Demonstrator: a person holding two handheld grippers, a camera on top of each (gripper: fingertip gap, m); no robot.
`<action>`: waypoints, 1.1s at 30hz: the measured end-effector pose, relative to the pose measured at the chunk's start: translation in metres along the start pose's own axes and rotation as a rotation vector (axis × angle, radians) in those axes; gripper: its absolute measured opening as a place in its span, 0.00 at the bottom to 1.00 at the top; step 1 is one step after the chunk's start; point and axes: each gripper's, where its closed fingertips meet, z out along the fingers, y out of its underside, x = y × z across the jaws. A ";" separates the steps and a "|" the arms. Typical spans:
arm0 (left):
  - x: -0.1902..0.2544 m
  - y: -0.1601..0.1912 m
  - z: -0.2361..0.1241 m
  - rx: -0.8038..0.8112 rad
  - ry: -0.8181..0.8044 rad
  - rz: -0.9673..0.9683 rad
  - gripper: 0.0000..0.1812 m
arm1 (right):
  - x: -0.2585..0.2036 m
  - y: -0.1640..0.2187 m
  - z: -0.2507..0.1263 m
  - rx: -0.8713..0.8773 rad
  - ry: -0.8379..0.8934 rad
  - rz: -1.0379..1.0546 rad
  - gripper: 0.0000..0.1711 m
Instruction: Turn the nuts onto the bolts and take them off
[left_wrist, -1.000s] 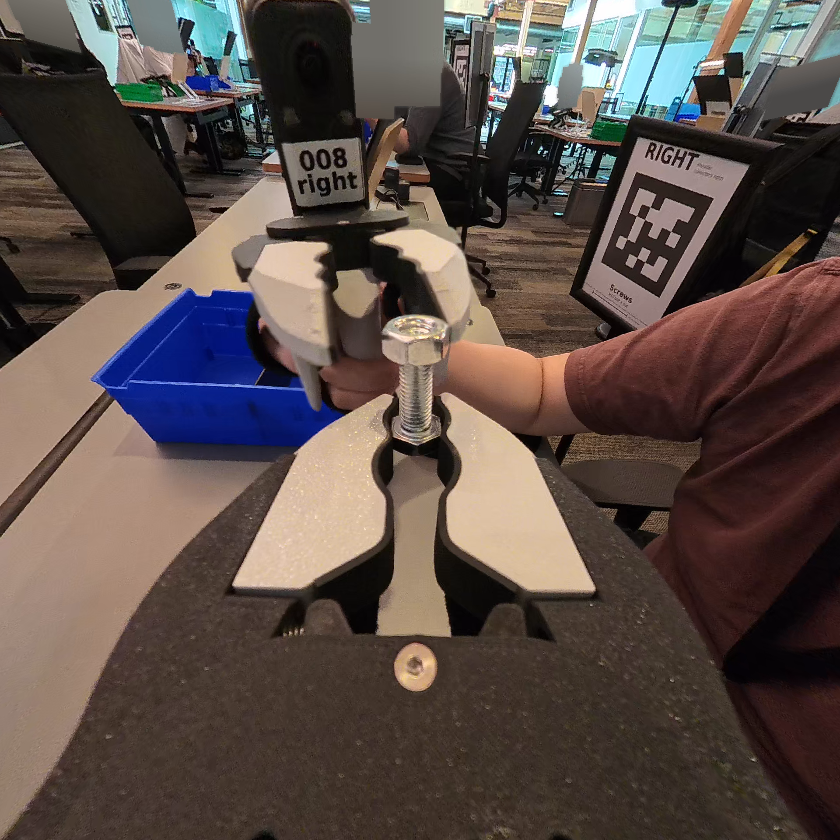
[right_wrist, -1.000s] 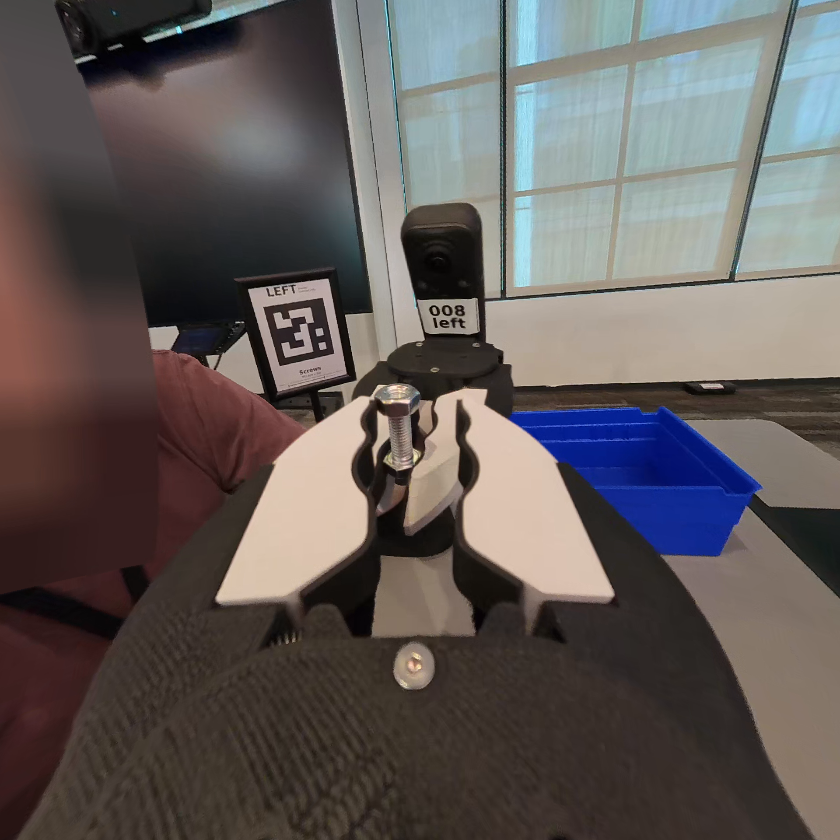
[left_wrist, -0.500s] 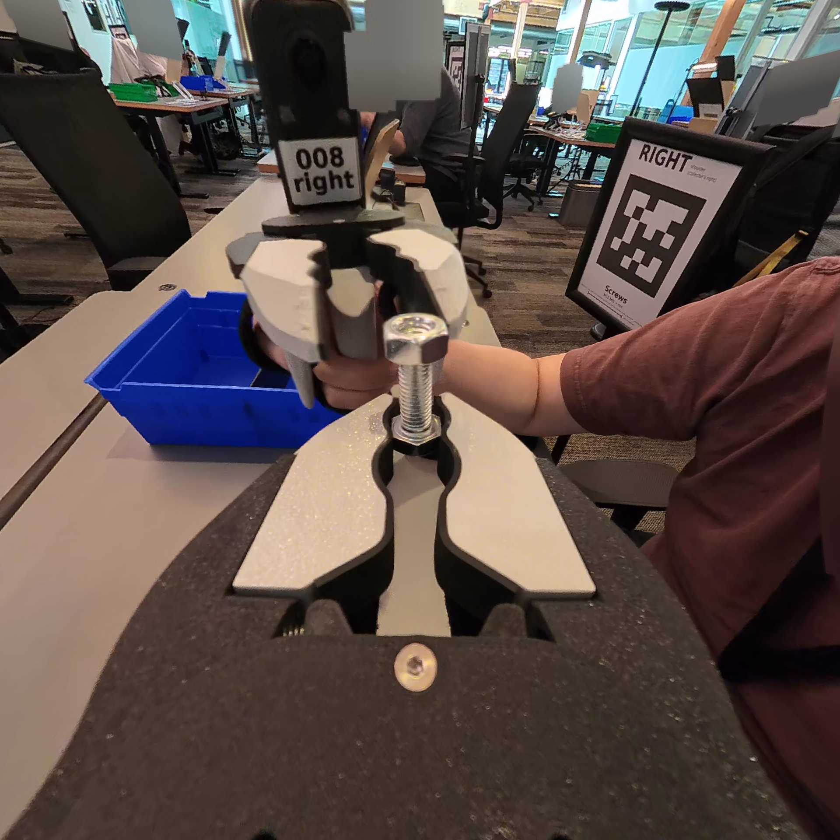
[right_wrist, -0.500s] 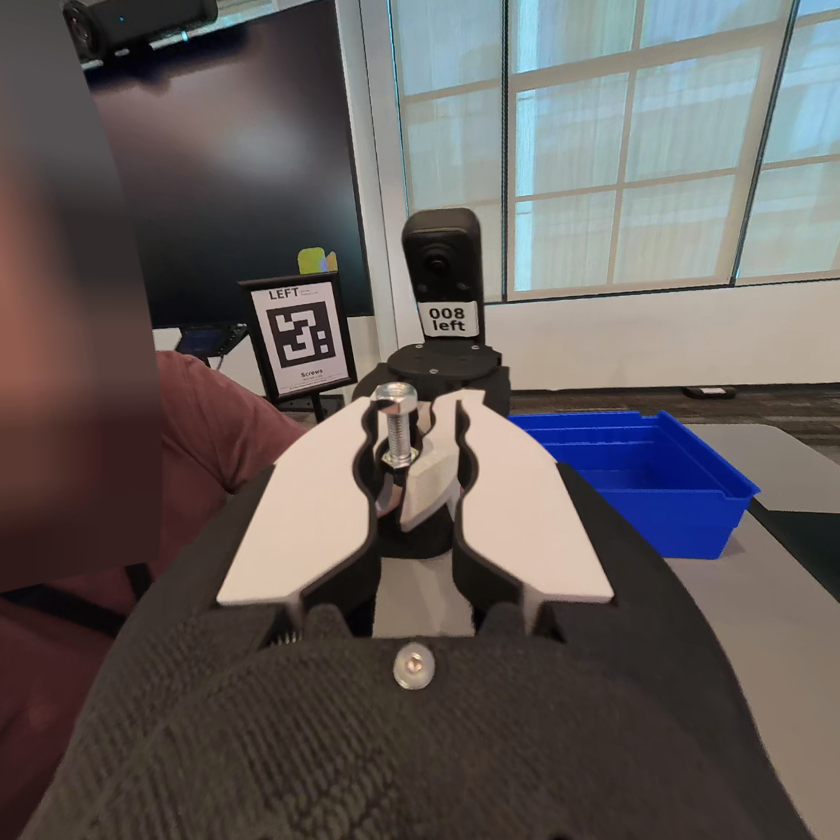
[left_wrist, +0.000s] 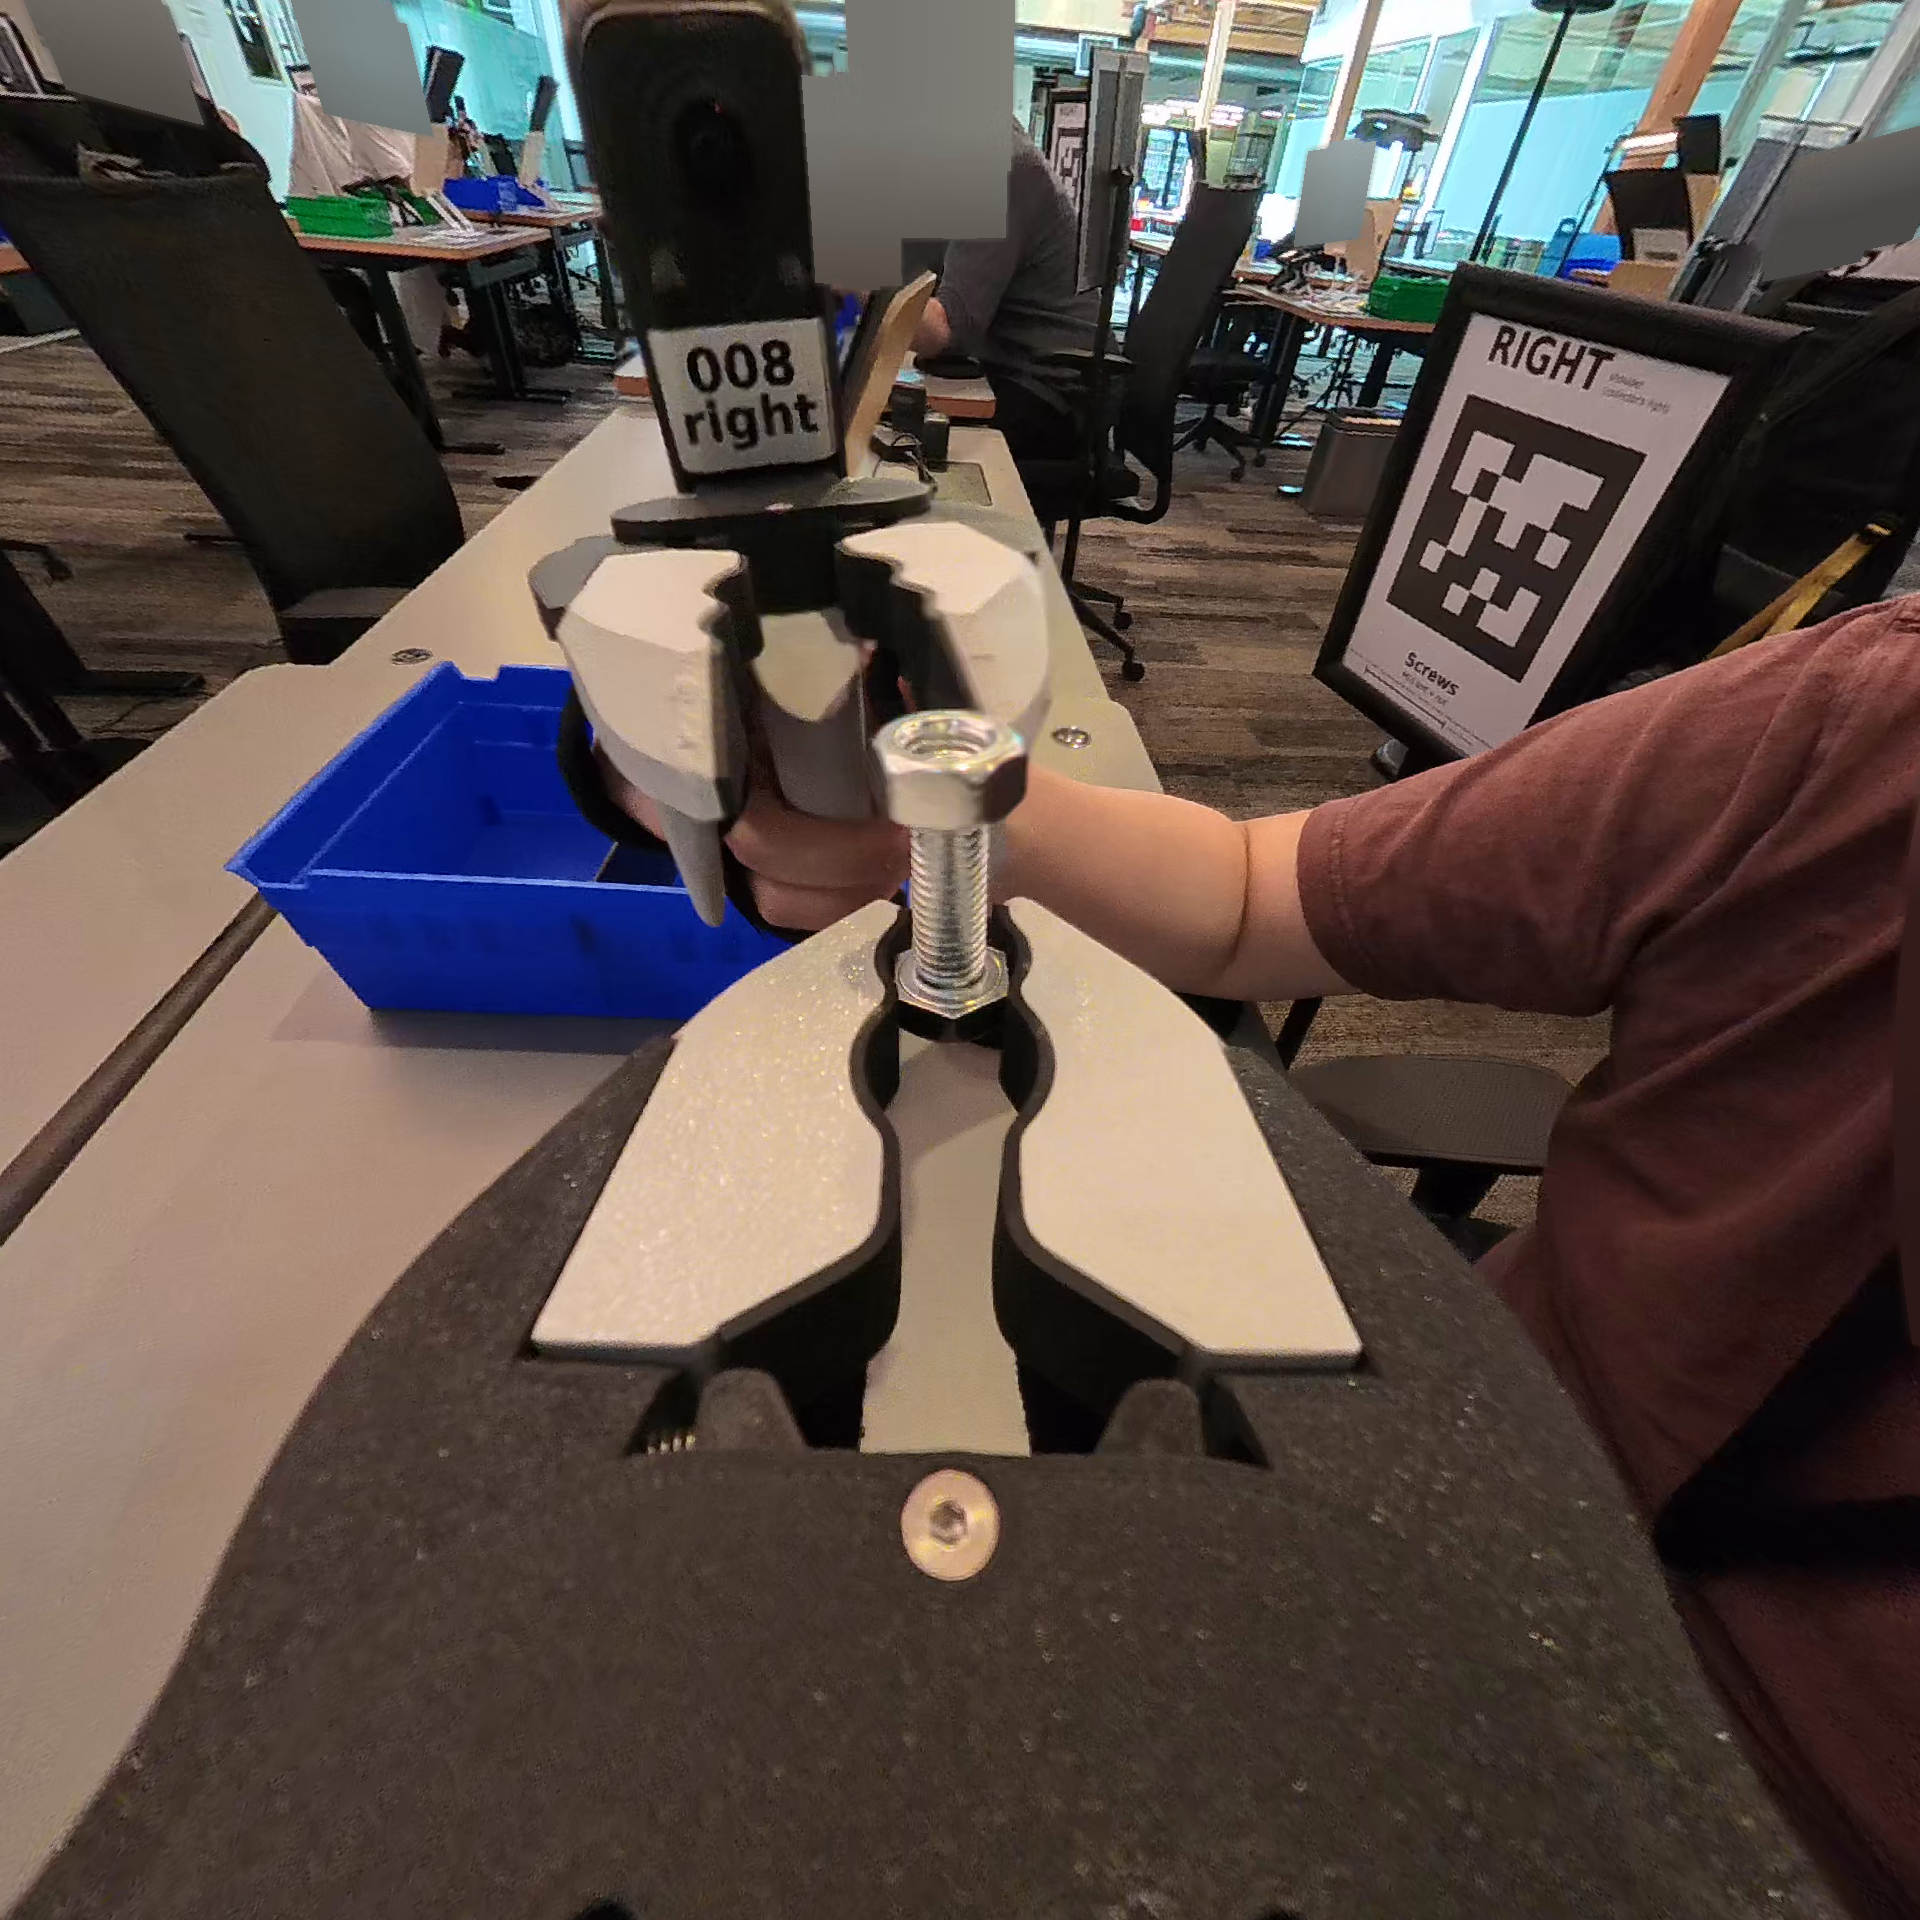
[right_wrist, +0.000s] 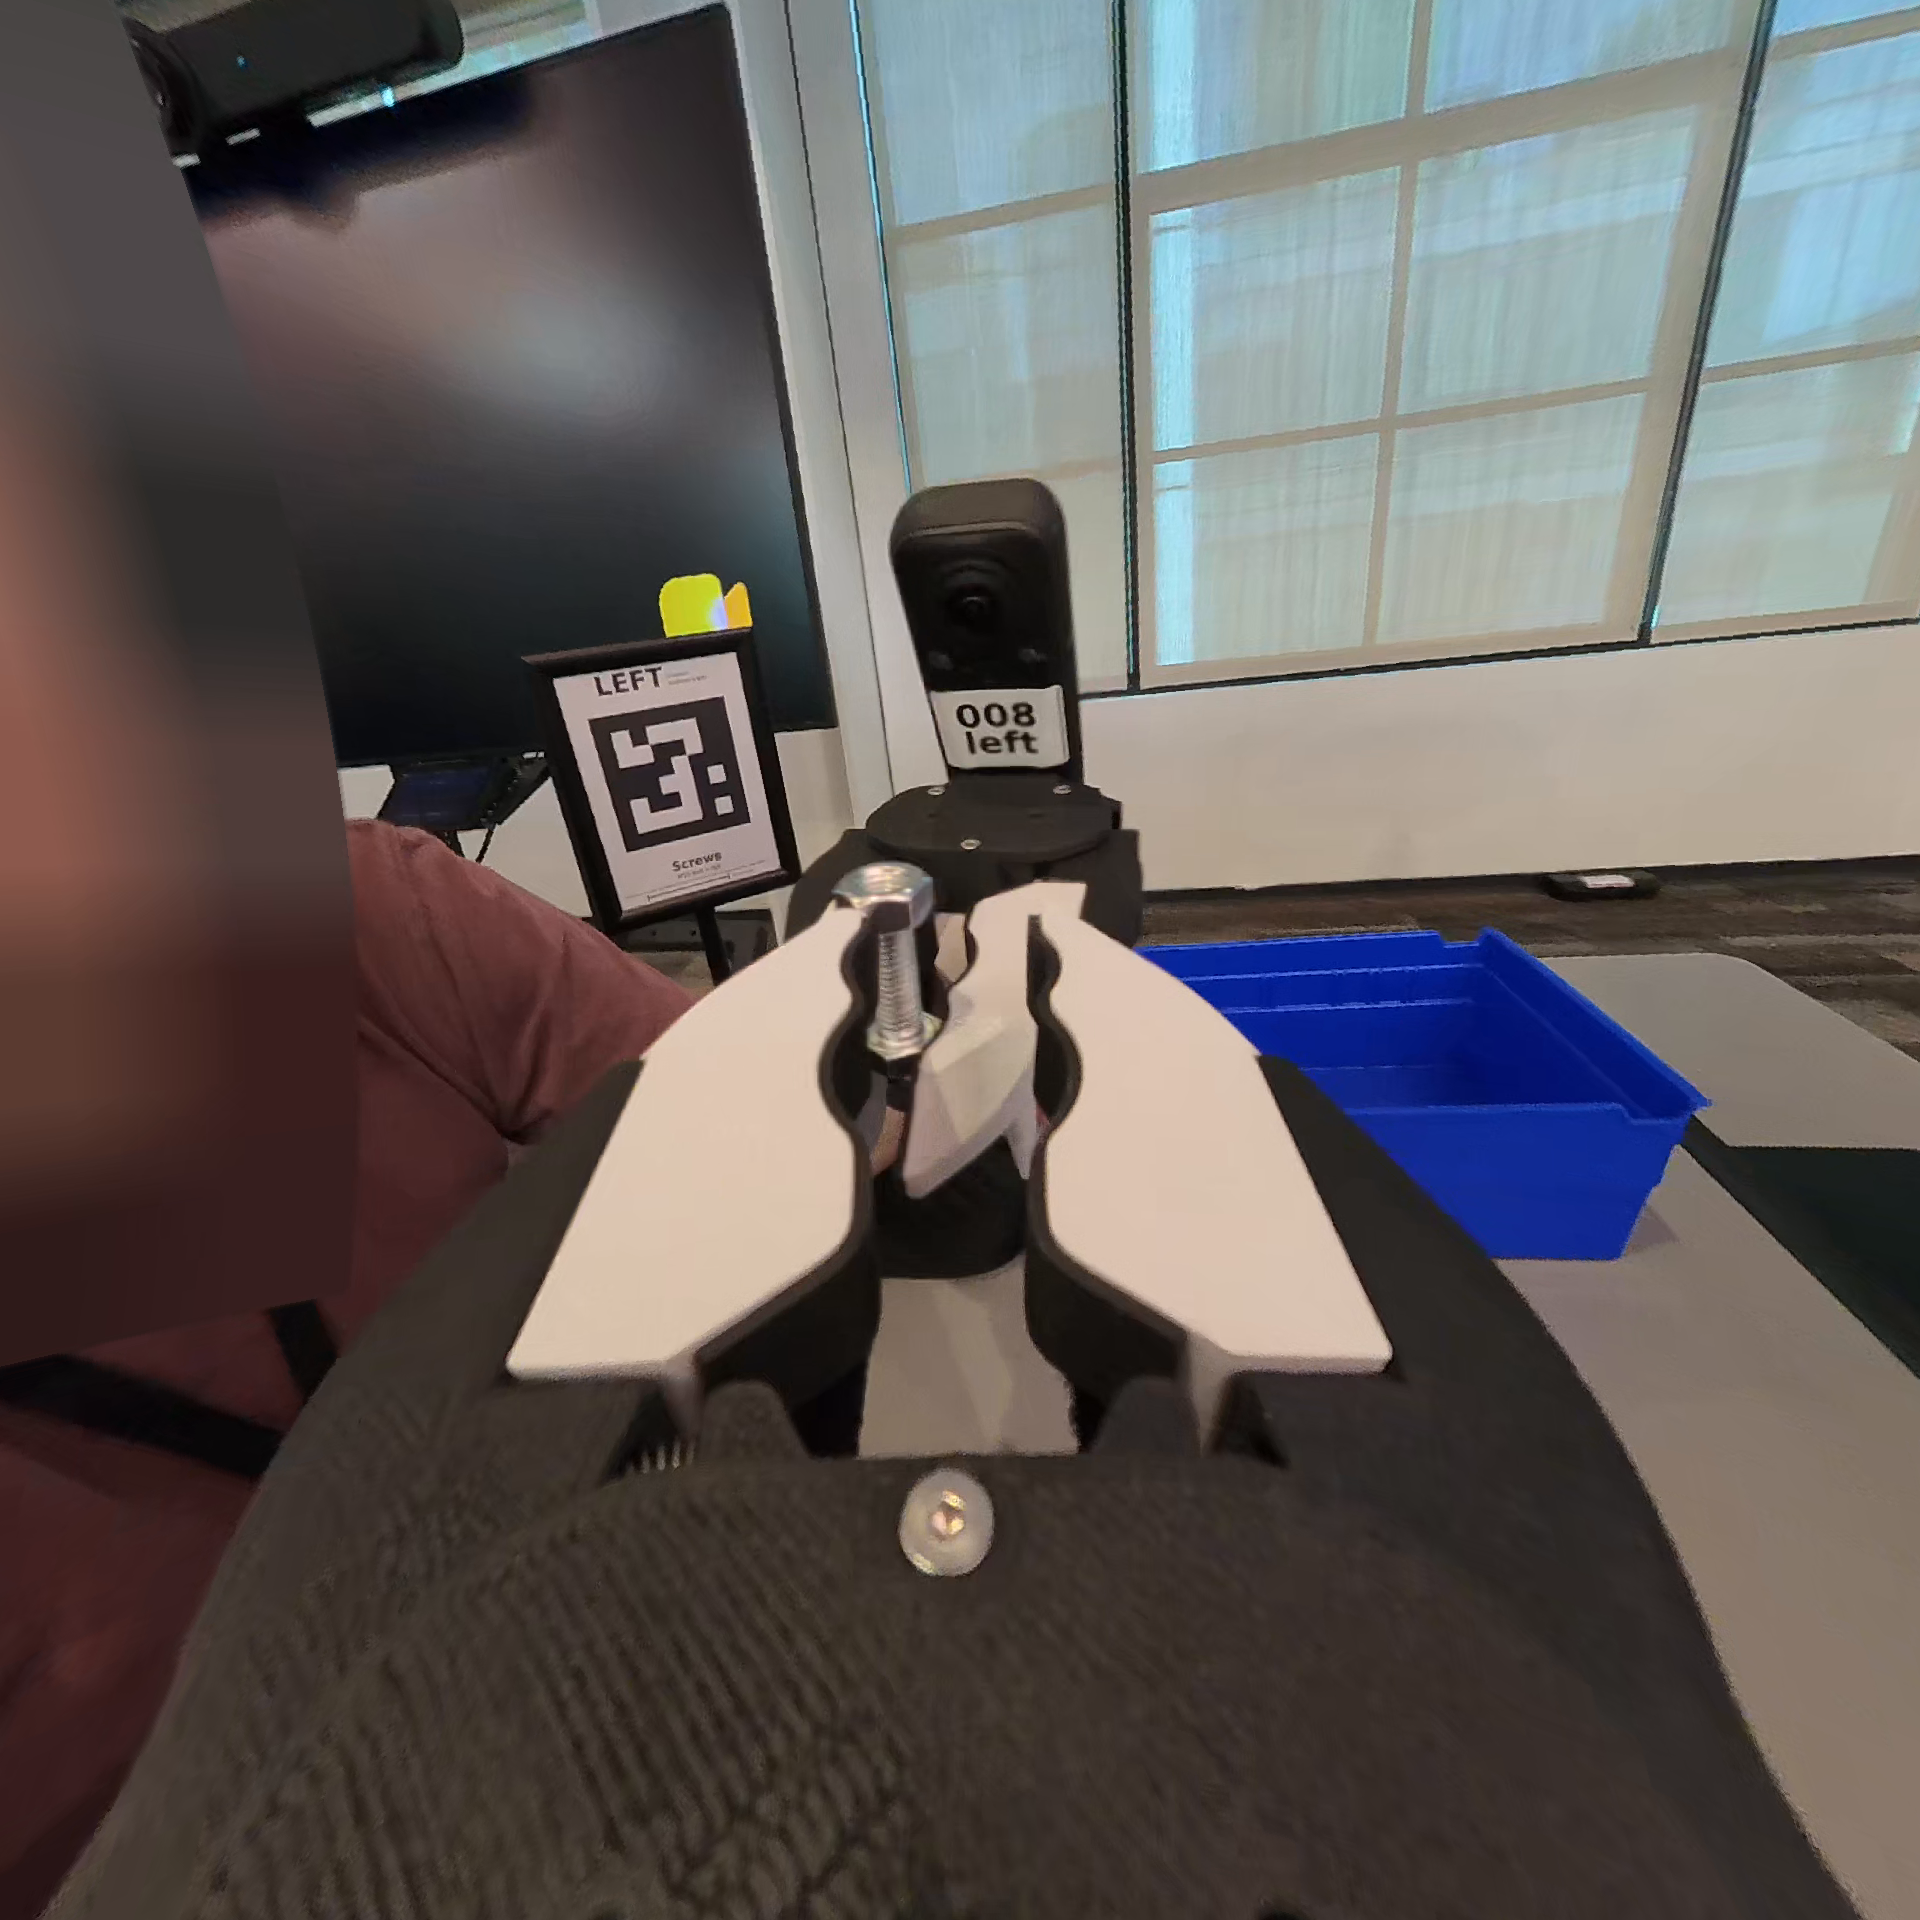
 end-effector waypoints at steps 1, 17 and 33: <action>0.001 -0.001 -0.001 0.004 0.010 -0.003 0.08 | 0.002 -0.002 -0.003 0.011 0.003 0.007 0.16; -0.047 0.000 -0.012 -0.003 -0.364 0.063 0.08 | 0.019 -0.007 0.010 -0.036 0.367 -0.174 0.20; -0.038 0.003 -0.006 -0.006 -0.270 0.065 0.08 | 0.012 0.004 0.013 -0.092 0.256 -0.164 0.11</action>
